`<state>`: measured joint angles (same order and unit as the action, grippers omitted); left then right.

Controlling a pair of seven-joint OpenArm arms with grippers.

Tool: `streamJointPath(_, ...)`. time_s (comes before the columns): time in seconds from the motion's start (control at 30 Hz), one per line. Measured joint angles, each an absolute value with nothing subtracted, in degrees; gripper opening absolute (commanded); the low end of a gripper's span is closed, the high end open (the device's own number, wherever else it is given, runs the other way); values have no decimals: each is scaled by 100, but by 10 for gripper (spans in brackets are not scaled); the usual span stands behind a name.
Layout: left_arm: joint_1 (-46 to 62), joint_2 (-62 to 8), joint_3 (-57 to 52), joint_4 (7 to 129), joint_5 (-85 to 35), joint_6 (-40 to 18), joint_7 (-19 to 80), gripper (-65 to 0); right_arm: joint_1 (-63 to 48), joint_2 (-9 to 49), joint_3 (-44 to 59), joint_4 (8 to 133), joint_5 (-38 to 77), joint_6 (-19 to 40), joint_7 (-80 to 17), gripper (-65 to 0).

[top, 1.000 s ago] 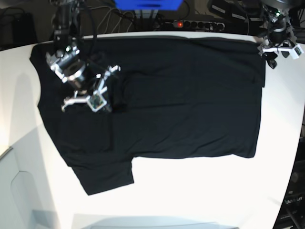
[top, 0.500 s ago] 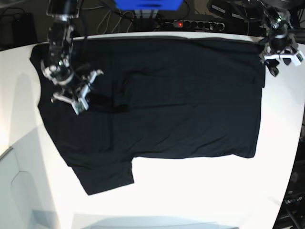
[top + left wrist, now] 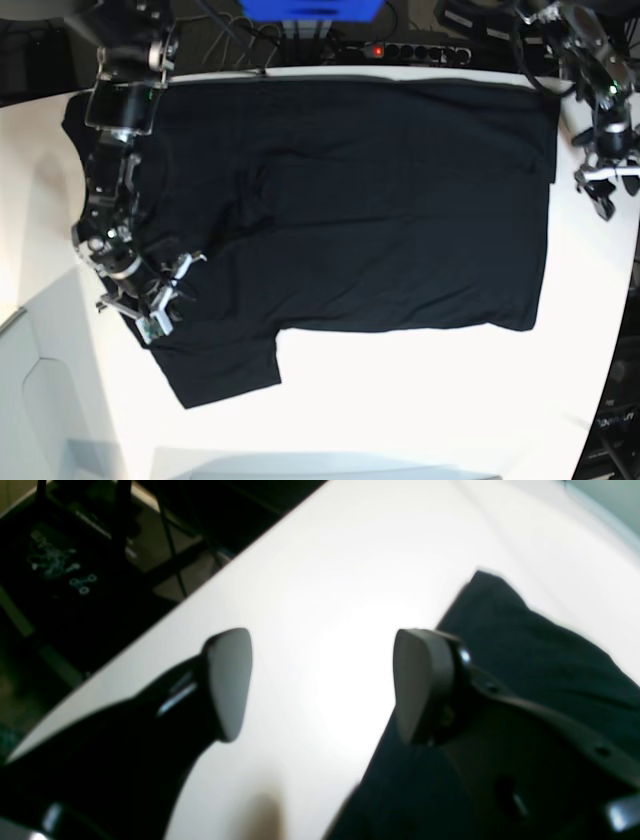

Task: Fold the T-shirt properly
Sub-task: 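Reach both grippers down along the shirt's sides toward the hem, then close both grippers on the shirt's side edges near the hem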

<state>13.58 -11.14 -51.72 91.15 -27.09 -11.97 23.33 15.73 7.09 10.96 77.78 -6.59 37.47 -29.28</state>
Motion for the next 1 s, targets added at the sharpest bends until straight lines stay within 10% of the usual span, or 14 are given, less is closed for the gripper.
streamJointPath(0.53, -1592, -2434, -2047, 5581, -2733, -1223, 2209, -223, 3485, 1315, 1144, 4716, -635, 3347, -2032, -313)
streamJointPath(1.0, -3813, -2460, 843, 1881, -2733, -1194, 506, -223, 3074, 1396, 1151, 4056, -624, 2309, -1380, -306)
